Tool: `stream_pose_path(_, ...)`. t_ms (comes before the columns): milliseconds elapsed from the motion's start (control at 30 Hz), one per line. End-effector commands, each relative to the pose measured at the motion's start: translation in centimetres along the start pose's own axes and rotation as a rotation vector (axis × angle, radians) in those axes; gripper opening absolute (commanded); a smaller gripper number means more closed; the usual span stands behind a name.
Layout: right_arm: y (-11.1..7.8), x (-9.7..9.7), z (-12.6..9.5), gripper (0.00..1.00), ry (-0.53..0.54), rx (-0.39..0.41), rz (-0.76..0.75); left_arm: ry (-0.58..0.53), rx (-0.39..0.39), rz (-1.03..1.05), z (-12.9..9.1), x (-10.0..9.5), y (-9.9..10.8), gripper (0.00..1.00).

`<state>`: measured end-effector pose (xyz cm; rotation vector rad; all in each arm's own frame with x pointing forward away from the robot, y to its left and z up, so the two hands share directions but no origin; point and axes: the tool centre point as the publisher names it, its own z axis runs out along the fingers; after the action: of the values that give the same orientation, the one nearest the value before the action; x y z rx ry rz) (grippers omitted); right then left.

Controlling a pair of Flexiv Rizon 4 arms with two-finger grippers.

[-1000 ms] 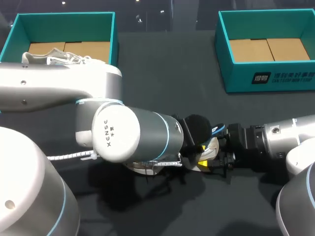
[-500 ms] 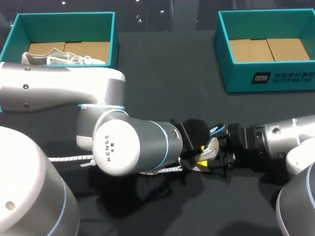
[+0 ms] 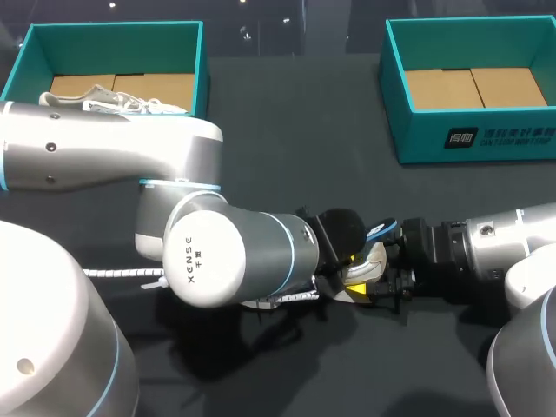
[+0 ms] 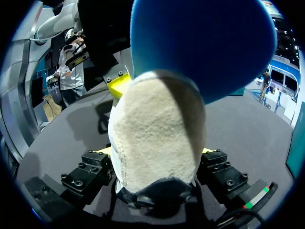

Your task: Take the shoe out of the shoebox, open the shoe tongue, remove and reinsert the insole, then place the shoe into the shoebox

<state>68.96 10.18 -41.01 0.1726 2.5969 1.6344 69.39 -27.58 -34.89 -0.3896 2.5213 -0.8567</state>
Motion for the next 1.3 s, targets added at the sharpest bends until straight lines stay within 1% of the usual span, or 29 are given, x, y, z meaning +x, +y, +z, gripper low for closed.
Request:
stream_pose_path(33,-0.2,0.0,0.2,0.00,-0.001,0.005,0.001,0.000,0.001,-0.004,0.1,0.0,0.1,0.00)
stream_pose_path(200,-0.2,0.0,0.2,0.00,-0.001,0.005,0.001,0.019,0.000,-0.021,-0.3,-0.3,-0.6,0.00)
stream_pose_path(267,-0.2,0.0,0.2,0.00,-0.001,0.005,0.001,0.044,-0.018,-0.026,-0.4,-0.3,-1.1,0.00)
stream_pose_path(367,-0.2,0.0,0.2,0.00,-0.001,0.005,0.001,0.049,-0.035,-0.032,-0.9,-0.2,-2.1,0.00)
stream_pose_path(433,-0.2,0.0,0.2,0.00,-0.001,0.005,0.001,0.085,-0.065,-0.032,-1.3,-0.1,-2.9,0.00)
stream_pose_path(467,-0.2,0.0,0.2,0.00,-0.001,0.005,0.001,0.093,-0.062,-0.041,-1.5,-0.1,-3.3,0.00)
stream_pose_path(600,-0.2,0.0,0.2,0.00,-0.001,0.005,0.001,0.173,-0.105,-0.032,-2.3,0.0,-4.7,0.00)
stream_pose_path(633,-0.2,0.0,0.2,0.00,-0.001,0.005,0.001,0.186,-0.105,-0.040,-2.5,0.1,-5.0,0.00)
stream_pose_path(733,-0.2,0.0,0.2,0.00,-0.001,0.005,0.001,0.247,-0.144,-0.037,-3.3,0.4,-5.9,0.00)
stream_pose_path(800,-0.2,0.0,0.2,0.00,-0.001,0.005,0.001,0.333,-0.162,-0.051,-4.4,0.3,-6.6,0.00)
stream_pose_path(1233,-0.2,0.0,0.2,0.00,-0.001,0.005,0.001,0.333,-0.162,-0.051,-4.4,0.3,-6.6,0.00)
stream_pose_path(1300,-0.2,0.0,0.2,0.00,-0.001,0.005,0.001,0.371,-0.134,-0.096,-5.4,0.0,-6.7,0.00)
